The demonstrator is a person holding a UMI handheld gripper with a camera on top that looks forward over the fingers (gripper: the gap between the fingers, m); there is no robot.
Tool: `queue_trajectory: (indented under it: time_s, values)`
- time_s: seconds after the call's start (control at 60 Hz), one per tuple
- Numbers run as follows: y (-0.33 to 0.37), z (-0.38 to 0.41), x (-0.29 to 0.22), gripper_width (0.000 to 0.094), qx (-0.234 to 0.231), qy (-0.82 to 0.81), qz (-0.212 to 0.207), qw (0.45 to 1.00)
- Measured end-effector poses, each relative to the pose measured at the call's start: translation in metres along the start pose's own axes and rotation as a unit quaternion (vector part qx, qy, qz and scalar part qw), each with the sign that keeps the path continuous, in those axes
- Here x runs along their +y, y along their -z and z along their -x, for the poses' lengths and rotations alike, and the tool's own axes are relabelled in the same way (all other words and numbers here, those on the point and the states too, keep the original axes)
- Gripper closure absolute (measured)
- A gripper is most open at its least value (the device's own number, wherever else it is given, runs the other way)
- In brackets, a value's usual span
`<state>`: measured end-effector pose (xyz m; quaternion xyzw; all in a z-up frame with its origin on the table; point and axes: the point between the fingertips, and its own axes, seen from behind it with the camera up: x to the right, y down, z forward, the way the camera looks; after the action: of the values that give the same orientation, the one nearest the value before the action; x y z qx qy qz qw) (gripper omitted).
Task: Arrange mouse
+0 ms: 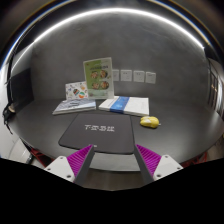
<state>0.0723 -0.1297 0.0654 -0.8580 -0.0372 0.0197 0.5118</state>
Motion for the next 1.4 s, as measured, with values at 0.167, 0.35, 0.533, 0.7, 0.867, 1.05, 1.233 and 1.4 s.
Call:
queue_trajectory:
  time_s: [0.167,0.35,0.533,0.7,0.867,1.05,1.233,1.4]
  values:
    - [-0.016,-0.049,0.002,0.0096,0.029,0.008,0.004,1.000]
    - [-0.064,-0.140,-0.004,0.0096,0.072,0.021,0.005,0.997]
    - [-0.126,-0.199,-0.013,0.0097,0.058,0.044,0.030,0.997]
    - [-0.174,-0.209,-0.015,0.0102,0.009,0.057,0.048,0.997]
    - [-0.202,-0.207,-0.028,0.0092,-0.044,0.048,0.056,0.996]
    - [-0.220,-0.194,-0.034,0.0096,-0.092,0.052,0.062,0.992]
    - [-0.224,-0.182,-0.035,0.0166,-0.113,0.065,0.063,0.990]
    - [-0.216,-0.176,-0.030,0.0373,-0.084,0.056,0.060,0.993]
